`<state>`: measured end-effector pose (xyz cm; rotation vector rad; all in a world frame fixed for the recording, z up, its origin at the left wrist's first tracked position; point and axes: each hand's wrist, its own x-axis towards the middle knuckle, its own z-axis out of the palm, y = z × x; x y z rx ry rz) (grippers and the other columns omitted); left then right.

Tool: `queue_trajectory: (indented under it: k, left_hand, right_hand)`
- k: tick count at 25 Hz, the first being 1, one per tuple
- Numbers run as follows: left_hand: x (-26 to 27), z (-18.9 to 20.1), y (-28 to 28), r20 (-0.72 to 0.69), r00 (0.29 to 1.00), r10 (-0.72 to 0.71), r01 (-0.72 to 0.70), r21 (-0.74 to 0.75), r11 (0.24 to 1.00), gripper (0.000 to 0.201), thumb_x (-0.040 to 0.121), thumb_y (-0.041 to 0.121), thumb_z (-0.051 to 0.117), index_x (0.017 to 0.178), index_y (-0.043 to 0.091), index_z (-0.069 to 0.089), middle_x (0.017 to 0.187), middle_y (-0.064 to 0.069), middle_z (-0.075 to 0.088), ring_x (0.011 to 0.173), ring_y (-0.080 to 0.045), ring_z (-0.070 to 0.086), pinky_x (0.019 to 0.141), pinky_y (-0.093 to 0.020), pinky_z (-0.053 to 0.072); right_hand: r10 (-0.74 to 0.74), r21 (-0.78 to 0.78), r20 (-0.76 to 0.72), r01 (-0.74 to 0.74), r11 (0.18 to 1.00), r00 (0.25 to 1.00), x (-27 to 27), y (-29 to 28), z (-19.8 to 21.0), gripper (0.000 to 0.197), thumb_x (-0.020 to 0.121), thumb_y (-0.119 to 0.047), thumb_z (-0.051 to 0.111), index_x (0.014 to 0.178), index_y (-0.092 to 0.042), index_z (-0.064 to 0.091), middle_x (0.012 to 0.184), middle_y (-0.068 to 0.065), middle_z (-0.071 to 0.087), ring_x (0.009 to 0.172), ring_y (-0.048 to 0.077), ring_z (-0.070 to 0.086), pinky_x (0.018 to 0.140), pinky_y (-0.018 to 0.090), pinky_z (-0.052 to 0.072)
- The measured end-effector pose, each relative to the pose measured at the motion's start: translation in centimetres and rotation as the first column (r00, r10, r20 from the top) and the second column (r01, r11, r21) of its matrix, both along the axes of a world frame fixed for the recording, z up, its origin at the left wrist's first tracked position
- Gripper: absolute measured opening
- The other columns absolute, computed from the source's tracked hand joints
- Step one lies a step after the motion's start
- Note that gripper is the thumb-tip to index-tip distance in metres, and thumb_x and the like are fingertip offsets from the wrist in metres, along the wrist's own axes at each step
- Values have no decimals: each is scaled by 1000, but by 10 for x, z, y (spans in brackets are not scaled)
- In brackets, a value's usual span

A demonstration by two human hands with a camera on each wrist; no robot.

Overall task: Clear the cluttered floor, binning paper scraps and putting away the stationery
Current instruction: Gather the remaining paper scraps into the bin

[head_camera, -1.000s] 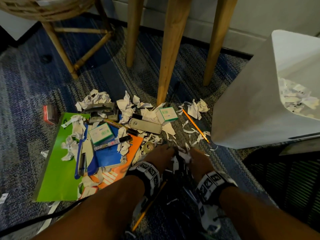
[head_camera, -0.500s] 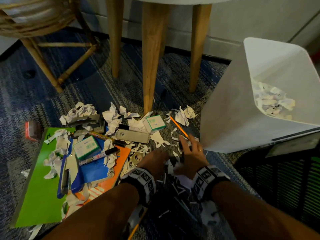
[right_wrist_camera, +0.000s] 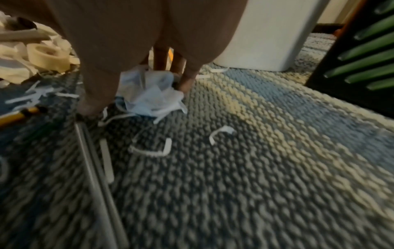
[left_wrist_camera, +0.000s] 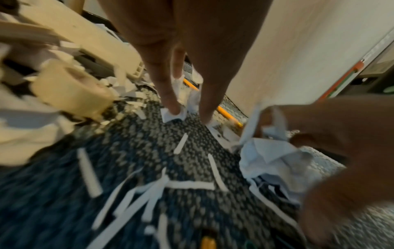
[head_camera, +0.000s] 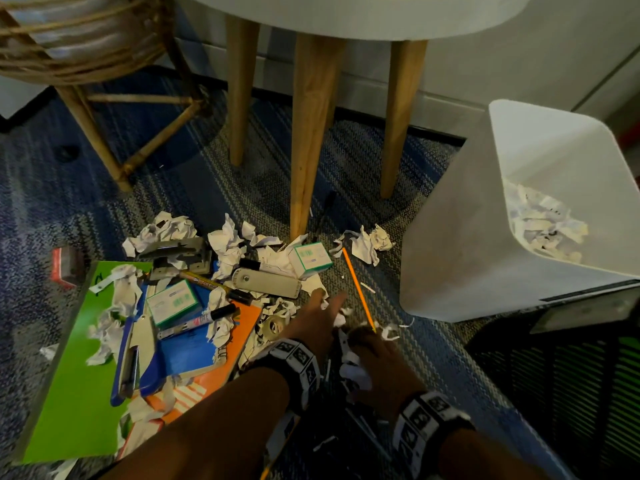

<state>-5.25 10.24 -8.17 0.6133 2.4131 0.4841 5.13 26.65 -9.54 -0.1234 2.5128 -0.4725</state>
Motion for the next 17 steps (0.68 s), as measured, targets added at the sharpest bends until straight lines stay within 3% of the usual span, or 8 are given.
queue_trajectory:
  k: [2,5,7,9,11,13,15,17]
  left_hand:
    - [1,6,8,-2,993,-118,116,-123,986,84,86,22,64,151,34,12,150,-18,19,132,-43,35,104,-49,39]
    - [15,8,11,-5,946,-323,309,-272,911,73,87,45,60,148,27,24,149,-14,21,133,-40,26,107,-48,29]
    - [25,0,8,-38,932,-361,335,-293,896,60,87,45,59,138,22,38,145,-12,28,128,-40,32,105,-48,34]
    - [32,-6,4,-35,914,-404,377,-299,877,44,92,33,54,130,15,44,139,-13,36,126,-37,34,104,-48,32]
    - [39,-8,3,51,900,-432,427,-302,853,35,96,17,47,130,8,45,139,-14,37,128,-37,32,106,-49,29]
    - [43,-6,0,128,910,-393,414,-270,870,35,95,12,48,130,6,45,140,-17,35,128,-40,32,103,-51,34]
    - [40,2,-1,145,927,-345,371,-239,897,31,95,12,47,126,5,48,135,-19,39,124,-40,38,99,-50,39]
    - [30,19,3,111,949,-296,313,-202,928,29,95,15,47,120,3,54,128,-20,46,119,-39,47,96,-45,42]
  right_hand:
    - [58,80,-9,-57,995,998,15,7,-6,88,69,-67,64,143,-29,37,147,3,33,133,35,32,102,53,40]
    - [-94,218,74,76,973,993,25,19,-10,89,51,-81,51,130,-40,45,133,8,52,112,42,57,75,55,56]
    - [-97,222,116,69,973,989,26,23,-8,92,41,-80,65,122,-40,49,122,9,59,99,42,64,67,52,58]
    - [-93,211,95,72,975,991,28,21,-12,91,27,-71,79,109,-38,58,105,6,65,85,35,69,62,45,58]
    - [-26,169,56,16,985,998,29,10,-5,64,41,-51,84,99,-29,66,99,5,63,81,33,68,64,36,57]
    - [4,117,79,-13,993,997,26,3,3,40,78,-21,69,117,-11,63,122,16,55,106,34,62,84,31,50]
    - [97,172,107,-114,978,990,19,8,7,37,95,-13,49,132,-8,53,136,16,50,123,28,51,98,30,39]
    - [63,109,139,-78,991,988,8,12,27,38,99,-16,45,136,-7,49,141,14,48,128,26,47,104,30,34]
